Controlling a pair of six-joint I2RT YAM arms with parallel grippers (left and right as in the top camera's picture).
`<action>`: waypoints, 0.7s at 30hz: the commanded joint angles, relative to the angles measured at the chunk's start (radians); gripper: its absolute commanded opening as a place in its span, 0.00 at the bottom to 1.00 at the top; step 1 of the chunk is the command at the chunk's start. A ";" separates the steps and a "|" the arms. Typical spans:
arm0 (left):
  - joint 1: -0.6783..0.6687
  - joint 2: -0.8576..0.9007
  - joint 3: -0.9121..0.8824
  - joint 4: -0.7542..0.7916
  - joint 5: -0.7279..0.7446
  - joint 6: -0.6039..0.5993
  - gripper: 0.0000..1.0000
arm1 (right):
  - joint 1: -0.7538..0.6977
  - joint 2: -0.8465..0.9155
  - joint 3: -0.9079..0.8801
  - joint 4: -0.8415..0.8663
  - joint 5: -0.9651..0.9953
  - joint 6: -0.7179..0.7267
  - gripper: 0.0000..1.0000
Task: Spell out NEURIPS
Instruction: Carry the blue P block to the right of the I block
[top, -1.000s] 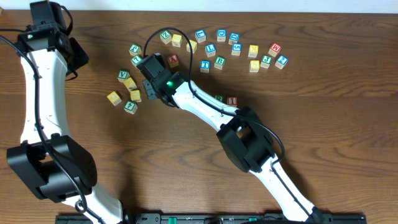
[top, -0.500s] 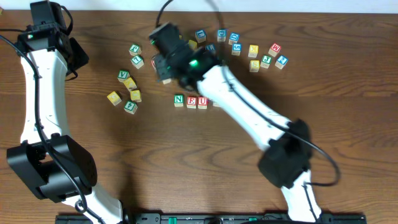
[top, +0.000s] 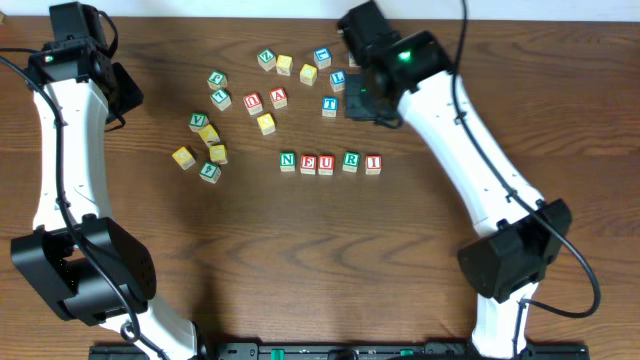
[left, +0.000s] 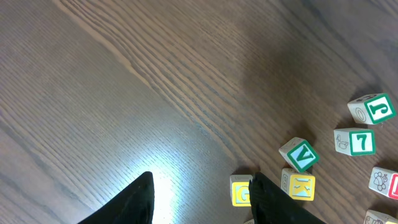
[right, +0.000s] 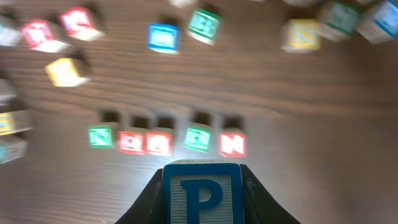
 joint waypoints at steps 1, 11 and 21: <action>0.000 0.011 -0.011 -0.003 -0.006 -0.008 0.50 | -0.050 -0.017 -0.019 -0.045 -0.005 0.027 0.23; 0.000 0.011 -0.011 -0.003 -0.006 -0.008 0.49 | -0.099 -0.017 -0.246 0.011 -0.006 0.048 0.22; 0.000 0.011 -0.011 -0.003 -0.006 -0.008 0.49 | -0.103 -0.017 -0.505 0.276 0.009 0.017 0.23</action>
